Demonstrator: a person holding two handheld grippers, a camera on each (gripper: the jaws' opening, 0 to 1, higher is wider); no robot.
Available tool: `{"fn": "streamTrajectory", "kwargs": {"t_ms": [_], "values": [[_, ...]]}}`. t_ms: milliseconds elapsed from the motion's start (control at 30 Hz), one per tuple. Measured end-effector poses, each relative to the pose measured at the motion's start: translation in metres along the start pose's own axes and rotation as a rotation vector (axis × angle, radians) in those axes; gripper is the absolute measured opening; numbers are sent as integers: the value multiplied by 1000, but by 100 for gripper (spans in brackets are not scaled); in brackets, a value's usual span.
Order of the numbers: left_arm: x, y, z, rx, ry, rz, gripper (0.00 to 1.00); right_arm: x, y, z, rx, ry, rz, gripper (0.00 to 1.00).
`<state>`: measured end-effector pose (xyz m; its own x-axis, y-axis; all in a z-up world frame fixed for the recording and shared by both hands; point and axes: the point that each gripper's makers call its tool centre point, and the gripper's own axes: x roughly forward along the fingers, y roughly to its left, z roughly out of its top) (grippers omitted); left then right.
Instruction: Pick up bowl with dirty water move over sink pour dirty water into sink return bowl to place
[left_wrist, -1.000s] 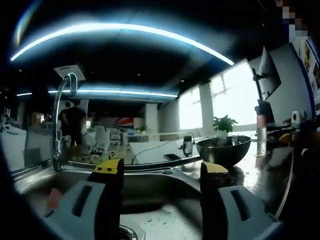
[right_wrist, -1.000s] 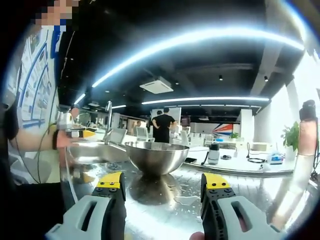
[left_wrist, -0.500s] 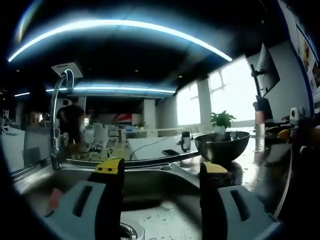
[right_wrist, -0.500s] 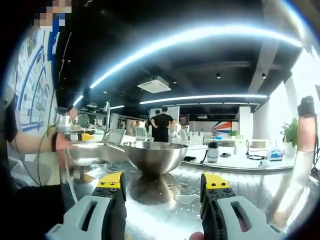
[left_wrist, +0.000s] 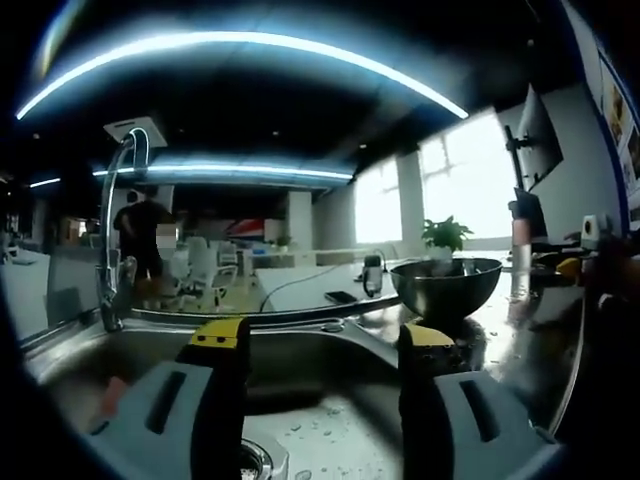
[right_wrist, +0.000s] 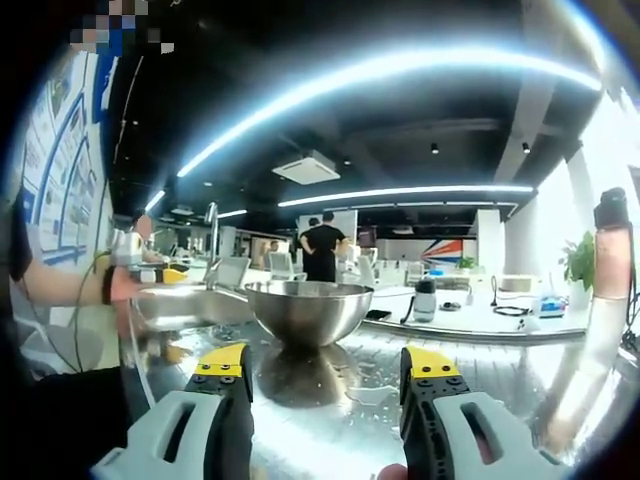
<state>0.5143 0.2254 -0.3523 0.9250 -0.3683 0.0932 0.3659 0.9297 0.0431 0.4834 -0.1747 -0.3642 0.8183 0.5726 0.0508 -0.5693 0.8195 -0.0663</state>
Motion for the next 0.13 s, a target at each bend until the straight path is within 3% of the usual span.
{"fn": "streamTrajectory", "kwargs": {"t_ms": [133], "values": [[0,-1,-1,-3,9,-3,60,0,-1,0,11,2,1,53]]}}
